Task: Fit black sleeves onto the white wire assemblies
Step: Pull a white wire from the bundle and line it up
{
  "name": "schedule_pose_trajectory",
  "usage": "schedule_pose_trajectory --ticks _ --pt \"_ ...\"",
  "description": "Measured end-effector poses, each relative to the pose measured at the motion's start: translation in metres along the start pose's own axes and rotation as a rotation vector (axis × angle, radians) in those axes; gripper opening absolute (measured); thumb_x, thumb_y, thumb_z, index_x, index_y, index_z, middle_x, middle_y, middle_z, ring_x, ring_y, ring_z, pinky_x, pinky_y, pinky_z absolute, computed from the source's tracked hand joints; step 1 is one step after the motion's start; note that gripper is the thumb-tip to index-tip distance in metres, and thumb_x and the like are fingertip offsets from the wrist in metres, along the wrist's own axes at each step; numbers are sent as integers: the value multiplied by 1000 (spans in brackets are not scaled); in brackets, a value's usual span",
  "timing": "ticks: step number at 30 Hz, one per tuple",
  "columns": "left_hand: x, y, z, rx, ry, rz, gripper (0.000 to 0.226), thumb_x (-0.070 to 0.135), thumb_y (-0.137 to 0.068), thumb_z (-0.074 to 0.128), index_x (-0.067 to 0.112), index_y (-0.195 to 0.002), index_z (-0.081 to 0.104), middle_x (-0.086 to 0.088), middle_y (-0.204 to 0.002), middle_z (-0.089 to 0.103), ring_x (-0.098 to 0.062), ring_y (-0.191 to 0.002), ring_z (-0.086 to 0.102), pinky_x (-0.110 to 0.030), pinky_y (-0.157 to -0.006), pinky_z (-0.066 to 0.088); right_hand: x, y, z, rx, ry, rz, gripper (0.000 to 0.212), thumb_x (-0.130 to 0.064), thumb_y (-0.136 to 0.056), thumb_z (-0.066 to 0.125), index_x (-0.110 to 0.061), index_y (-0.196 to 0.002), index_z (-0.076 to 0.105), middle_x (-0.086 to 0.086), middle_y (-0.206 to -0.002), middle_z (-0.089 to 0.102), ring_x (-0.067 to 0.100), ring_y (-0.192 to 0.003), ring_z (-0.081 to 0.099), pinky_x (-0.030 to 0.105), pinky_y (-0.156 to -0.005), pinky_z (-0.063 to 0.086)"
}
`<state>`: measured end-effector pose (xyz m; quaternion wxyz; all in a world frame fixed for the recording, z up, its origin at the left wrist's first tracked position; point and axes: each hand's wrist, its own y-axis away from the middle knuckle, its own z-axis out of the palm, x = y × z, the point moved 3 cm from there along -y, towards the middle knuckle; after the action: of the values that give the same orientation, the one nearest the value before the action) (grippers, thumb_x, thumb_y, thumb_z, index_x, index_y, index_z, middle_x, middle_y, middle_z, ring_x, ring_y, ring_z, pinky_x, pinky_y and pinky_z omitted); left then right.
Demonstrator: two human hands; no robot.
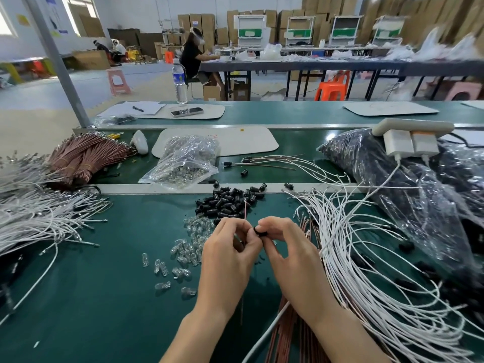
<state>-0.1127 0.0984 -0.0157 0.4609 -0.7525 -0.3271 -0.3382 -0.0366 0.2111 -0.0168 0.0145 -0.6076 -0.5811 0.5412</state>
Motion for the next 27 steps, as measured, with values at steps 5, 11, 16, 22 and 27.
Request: schedule_pose_trajectory --ticks 5,11,16,22,27 --pt "1 -1 2 32 57 -55 17 20 -89 66 32 -79 60 8 -73 61 -9 -57 54 -15 -53 41 0 -2 -1 19 -91 46 48 -12 -93 67 -51 -116 51 -21 -111 64 2 -106 66 11 -89 49" --pt "1 -2 0 78 131 -109 12 26 -90 64 31 -80 61 6 -71 63 -6 -56 52 -16 -54 42 6 -5 -3 123 -202 226 26 -39 -87 70 -44 -112 61 -15 -98 66 9 -92 70 14 -80 53" --pt "-1 -3 -2 108 226 -188 8 36 -101 58 36 -101 66 14 -87 69 -5 -74 62 -11 -64 47 16 -8 -6 158 -366 410 22 -32 -94 65 -42 -113 70 -10 -102 71 7 -97 69 12 -81 51" --pt "-4 -11 -12 196 448 -306 22 28 -99 60 32 -119 67 13 -91 74 5 -77 64 -4 -69 46 24 -9 -7 171 -537 588 17 -16 -97 63 -25 -106 74 -8 -96 78 7 -92 74 10 -77 53" --pt "-11 -17 -19 269 765 -460 23 32 -88 62 20 -104 73 6 -89 75 0 -76 64 -16 -72 49 30 -6 -7 153 -533 633 18 -20 -103 53 -25 -109 70 -2 -94 77 9 -86 70 19 -77 55"
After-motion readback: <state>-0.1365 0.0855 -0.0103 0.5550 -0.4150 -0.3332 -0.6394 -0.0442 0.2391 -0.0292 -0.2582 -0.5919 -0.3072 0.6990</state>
